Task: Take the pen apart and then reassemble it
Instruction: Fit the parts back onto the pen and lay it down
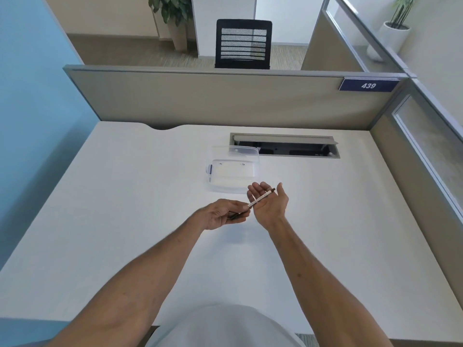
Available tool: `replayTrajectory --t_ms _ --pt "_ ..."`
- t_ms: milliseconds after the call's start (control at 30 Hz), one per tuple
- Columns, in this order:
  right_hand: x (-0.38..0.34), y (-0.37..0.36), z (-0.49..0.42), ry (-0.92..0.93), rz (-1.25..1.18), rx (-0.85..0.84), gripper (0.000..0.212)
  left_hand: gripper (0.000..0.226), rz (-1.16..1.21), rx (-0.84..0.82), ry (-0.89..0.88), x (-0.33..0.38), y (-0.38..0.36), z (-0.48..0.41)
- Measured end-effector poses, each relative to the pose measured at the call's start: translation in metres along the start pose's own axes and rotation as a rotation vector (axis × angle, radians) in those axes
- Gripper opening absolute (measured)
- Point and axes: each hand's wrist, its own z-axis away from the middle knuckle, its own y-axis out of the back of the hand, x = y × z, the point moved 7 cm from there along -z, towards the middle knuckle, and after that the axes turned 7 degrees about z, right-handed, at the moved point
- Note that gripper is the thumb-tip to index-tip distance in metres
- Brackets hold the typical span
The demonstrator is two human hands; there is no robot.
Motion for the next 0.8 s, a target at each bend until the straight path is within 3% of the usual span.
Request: replayTrajectory --t_ms 267,500,800 --pt "0.002 0.002 0.0 -0.027 0.007 0.045 0.052 0.051 -0.072 -0.035 -0.007 0.0 -0.009 -0.003" --pt "-0.002 0.0 0.0 0.028 0.046 0.044 0.048 0.049 -0.153 -0.174 0.073 -0.012 -0.01 0.001" --pt "-0.003 -0.002 0.0 0.061 0.036 0.114 0.037 0.044 -0.199 -0.173 0.018 -0.003 -0.008 0.004"
